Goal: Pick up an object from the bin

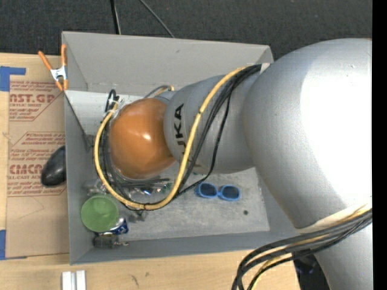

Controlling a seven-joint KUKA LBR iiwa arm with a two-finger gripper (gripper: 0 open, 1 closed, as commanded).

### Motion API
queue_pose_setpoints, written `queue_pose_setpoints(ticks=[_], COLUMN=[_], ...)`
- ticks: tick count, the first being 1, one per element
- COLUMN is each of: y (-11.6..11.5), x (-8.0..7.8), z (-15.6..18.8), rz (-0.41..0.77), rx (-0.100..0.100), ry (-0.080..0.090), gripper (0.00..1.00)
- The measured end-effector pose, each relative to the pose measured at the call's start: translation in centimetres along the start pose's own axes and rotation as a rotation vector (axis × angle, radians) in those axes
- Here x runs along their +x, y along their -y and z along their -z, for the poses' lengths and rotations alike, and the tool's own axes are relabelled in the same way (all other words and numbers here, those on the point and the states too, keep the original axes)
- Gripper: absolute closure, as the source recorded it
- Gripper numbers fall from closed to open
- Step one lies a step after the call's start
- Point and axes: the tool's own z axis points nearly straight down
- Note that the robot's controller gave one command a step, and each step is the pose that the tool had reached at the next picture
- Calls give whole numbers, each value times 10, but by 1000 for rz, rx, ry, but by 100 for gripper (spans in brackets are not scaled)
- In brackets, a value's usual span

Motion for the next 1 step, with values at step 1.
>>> queue_pose_setpoints(ticks=[1], y=[-24], x=[14], z=[0], rz=[214], rx=[-14], ry=[-12], gripper=[0])
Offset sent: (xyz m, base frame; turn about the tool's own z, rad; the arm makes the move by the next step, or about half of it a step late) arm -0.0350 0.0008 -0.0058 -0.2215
